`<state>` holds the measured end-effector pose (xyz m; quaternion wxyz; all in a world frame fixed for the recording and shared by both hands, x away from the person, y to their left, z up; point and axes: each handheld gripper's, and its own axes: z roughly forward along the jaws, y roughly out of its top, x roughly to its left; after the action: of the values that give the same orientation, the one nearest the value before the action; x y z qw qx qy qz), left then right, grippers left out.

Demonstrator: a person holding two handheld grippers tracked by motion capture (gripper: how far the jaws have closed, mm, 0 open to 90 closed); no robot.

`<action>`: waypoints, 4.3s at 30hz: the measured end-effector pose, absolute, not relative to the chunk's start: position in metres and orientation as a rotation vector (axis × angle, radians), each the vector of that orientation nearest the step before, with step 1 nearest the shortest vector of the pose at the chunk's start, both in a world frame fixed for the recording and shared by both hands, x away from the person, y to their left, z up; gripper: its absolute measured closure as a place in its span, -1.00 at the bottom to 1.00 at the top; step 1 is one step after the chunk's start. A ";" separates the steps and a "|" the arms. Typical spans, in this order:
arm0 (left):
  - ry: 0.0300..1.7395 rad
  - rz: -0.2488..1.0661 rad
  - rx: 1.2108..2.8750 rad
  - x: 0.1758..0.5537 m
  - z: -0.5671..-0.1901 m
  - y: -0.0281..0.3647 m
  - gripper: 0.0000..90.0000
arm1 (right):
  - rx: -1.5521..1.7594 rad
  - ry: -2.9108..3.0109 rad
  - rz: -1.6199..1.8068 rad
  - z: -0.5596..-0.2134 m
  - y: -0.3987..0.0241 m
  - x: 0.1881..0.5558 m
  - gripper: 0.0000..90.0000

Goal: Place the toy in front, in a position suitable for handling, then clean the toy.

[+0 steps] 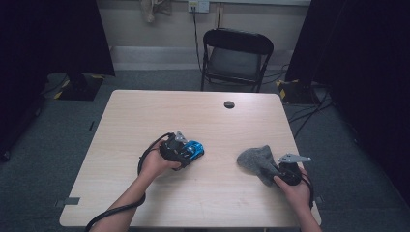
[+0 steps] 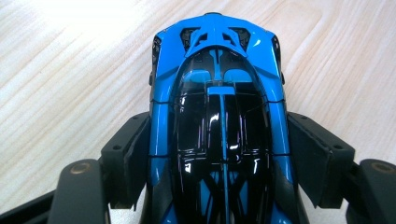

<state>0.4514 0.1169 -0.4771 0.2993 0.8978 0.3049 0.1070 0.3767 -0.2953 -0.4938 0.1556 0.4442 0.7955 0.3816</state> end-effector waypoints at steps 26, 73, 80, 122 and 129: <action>0.858 0.230 2.287 0.454 -0.468 0.124 -0.54 | 1.259 2.283 1.088 -0.494 -0.295 0.377 0.49; 0.841 0.243 2.162 0.412 -0.490 0.182 -0.65 | 1.184 2.363 1.012 -0.488 -0.269 0.408 0.32; 0.835 0.264 2.200 0.415 -0.497 0.175 -0.65 | 1.187 2.353 1.009 -0.489 -0.268 0.406 0.33; 0.768 0.324 2.217 0.415 -0.500 0.161 -0.66 | 1.177 2.405 1.061 -0.479 -0.256 0.402 0.66; 0.773 0.330 2.192 0.414 -0.501 0.166 -0.47 | 1.161 2.438 1.105 -0.476 -0.243 0.403 0.66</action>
<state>0.4141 0.1656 -0.5005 0.3864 0.8611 0.3038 0.1297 0.4032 -0.2433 -0.4761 0.1115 0.3954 0.8304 0.3763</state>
